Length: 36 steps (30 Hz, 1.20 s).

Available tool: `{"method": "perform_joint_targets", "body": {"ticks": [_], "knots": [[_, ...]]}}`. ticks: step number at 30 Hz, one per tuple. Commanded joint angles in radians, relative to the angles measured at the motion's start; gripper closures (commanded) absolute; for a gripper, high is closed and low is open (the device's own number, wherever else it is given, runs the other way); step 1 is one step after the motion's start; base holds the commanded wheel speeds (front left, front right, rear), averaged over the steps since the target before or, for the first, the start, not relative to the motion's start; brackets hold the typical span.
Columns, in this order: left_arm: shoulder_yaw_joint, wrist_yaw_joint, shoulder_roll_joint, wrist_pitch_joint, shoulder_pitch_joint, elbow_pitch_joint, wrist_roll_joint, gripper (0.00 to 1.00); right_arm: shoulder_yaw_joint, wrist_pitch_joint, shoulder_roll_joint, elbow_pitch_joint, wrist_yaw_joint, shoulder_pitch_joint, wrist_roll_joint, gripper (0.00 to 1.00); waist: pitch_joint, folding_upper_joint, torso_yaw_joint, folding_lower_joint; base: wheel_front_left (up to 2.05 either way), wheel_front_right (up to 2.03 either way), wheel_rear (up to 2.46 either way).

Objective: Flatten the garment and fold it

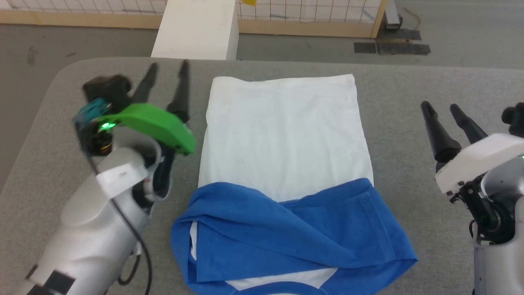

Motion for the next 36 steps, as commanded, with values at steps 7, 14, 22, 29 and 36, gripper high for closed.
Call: {"method": "perform_joint_targets", "body": {"ticks": [7,14,22,29,36], "knots": [[0.145,0.065,0.039,-0.039,0.135,-0.174,0.146,0.00,0.001,0.105,-0.014,0.096,-0.001,-0.161,-0.009,0.00,0.134,0.0000,0.031,0.0000,0.00,0.00,0.00],[0.248,0.058,-0.033,-0.040,0.189,-0.313,0.289,0.00,-0.033,0.271,-0.055,0.246,-0.001,-0.442,-0.111,0.00,0.285,0.0000,0.092,0.0000,0.00,0.00,0.00],[0.293,0.021,-0.100,-0.040,0.175,-0.348,0.384,0.00,0.023,0.487,-0.125,0.401,-0.001,-0.730,-0.319,0.00,0.434,0.0000,0.165,0.0000,0.00,0.00,0.00],[0.349,-0.006,-0.161,-0.040,0.170,-0.370,0.431,0.00,0.106,0.607,-0.139,0.492,-0.001,-0.858,-0.408,0.00,0.516,0.0000,0.205,0.0000,0.00,0.00,0.00],[0.400,-0.049,-0.214,-0.040,0.182,-0.368,0.477,0.00,0.168,0.693,-0.131,0.569,-0.001,-0.878,-0.432,0.00,0.545,0.0000,0.224,0.0000,0.00,0.00,0.00]]}}
